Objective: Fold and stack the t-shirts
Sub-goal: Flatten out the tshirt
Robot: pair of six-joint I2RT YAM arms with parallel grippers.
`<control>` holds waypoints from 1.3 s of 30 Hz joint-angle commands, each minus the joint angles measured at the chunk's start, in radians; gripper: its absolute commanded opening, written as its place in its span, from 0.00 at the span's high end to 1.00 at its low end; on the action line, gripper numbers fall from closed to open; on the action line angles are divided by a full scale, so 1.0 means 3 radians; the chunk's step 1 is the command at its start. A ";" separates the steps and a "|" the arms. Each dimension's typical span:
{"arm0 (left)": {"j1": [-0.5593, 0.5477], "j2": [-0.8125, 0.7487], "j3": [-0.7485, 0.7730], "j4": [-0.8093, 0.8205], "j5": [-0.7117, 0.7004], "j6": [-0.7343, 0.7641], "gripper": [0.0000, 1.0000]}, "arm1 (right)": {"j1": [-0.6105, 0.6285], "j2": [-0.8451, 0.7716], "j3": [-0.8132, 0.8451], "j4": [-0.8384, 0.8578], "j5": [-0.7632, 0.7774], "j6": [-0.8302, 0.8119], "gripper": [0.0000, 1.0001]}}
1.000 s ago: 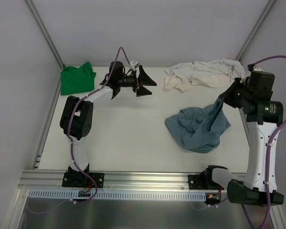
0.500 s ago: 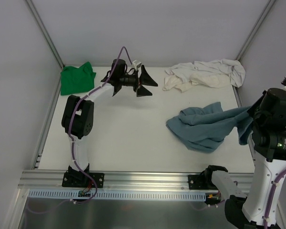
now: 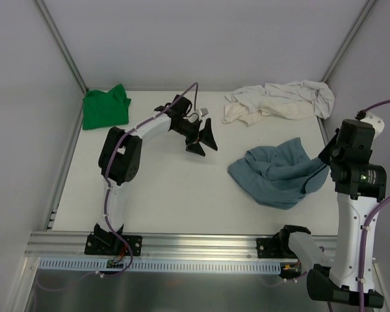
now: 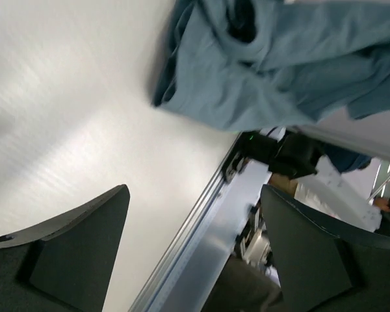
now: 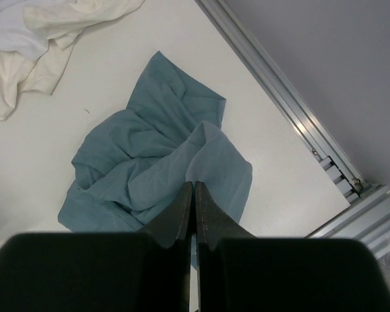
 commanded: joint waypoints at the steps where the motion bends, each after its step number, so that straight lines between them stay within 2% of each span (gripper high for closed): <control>1: -0.0175 -0.0096 -0.0280 -0.0293 -0.0226 0.0584 0.17 | -0.0016 0.0018 -0.0061 0.0173 -0.0221 0.0093 1.00; 6: -0.0313 -0.0219 -0.0832 0.0795 -0.0251 0.0262 0.16 | -0.0006 0.0084 -0.0163 0.0214 -0.0436 0.0149 1.00; 8: -0.0359 -0.0199 -0.0889 0.0945 -0.0272 0.0216 0.16 | -0.0006 0.0115 -0.0209 0.0239 -0.0538 0.0220 1.00; 15: -0.0543 -0.0061 -0.0670 0.1446 -0.0670 0.0205 0.26 | -0.0006 0.0110 -0.0312 0.0275 -0.0615 0.0318 1.00; 18: -0.0554 0.0000 -0.0588 0.1686 -0.0808 0.0159 0.27 | -0.0006 0.0090 -0.0332 0.0270 -0.0646 0.0323 1.00; 24: -0.0584 0.0271 -0.0337 0.1937 -0.0834 0.0032 0.29 | -0.0006 0.0039 -0.0373 0.0209 -0.0707 0.0338 1.00; 28: -0.0707 0.0496 0.0015 0.1876 -0.0793 0.0011 0.30 | -0.0006 0.0008 -0.0399 0.0178 -0.0728 0.0348 1.00; 39: -0.0881 0.0752 0.0190 0.2025 -0.0691 -0.0229 0.32 | -0.0006 -0.0069 -0.0475 0.0127 -0.0774 0.0353 1.00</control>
